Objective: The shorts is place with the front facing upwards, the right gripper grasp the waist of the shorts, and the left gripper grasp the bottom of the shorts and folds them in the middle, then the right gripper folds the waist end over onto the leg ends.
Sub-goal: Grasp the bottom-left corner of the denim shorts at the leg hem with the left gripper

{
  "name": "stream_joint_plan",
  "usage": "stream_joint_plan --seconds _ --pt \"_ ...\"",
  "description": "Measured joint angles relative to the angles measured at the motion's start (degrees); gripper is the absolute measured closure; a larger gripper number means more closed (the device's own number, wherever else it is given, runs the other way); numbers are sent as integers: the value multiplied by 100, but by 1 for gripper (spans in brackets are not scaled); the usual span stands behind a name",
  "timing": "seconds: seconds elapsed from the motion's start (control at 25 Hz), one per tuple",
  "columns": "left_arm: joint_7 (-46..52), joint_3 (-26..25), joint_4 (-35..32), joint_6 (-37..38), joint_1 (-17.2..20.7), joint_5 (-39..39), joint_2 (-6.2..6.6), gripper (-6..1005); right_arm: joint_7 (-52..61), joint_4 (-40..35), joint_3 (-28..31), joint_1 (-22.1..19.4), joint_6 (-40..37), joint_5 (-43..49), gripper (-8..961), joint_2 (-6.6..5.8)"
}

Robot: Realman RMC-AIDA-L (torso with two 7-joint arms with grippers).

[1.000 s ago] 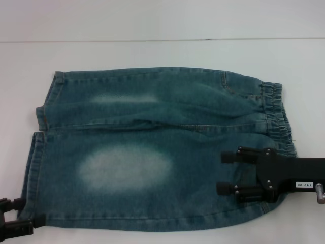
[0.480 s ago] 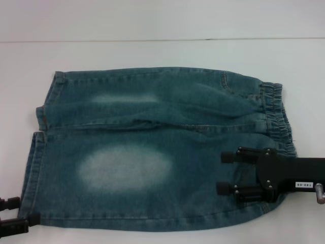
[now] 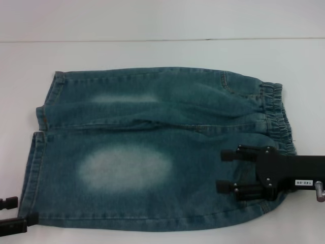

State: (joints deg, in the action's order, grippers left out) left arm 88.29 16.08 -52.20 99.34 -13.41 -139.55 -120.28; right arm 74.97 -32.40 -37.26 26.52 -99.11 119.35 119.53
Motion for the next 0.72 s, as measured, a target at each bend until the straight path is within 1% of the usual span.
stream_joint_plan --seconds 0.2,0.44,0.72 --pt "8 64 9 -20 -23 -8 -5 64 0 -3 0 13 0 0 36 6" --pt "129 144 -4 35 -145 -194 -36 64 1 -4 0 20 -3 -5 36 9" --pt "144 117 -78 198 -196 -208 -41 64 7 -4 0 20 -3 -9 37 9"
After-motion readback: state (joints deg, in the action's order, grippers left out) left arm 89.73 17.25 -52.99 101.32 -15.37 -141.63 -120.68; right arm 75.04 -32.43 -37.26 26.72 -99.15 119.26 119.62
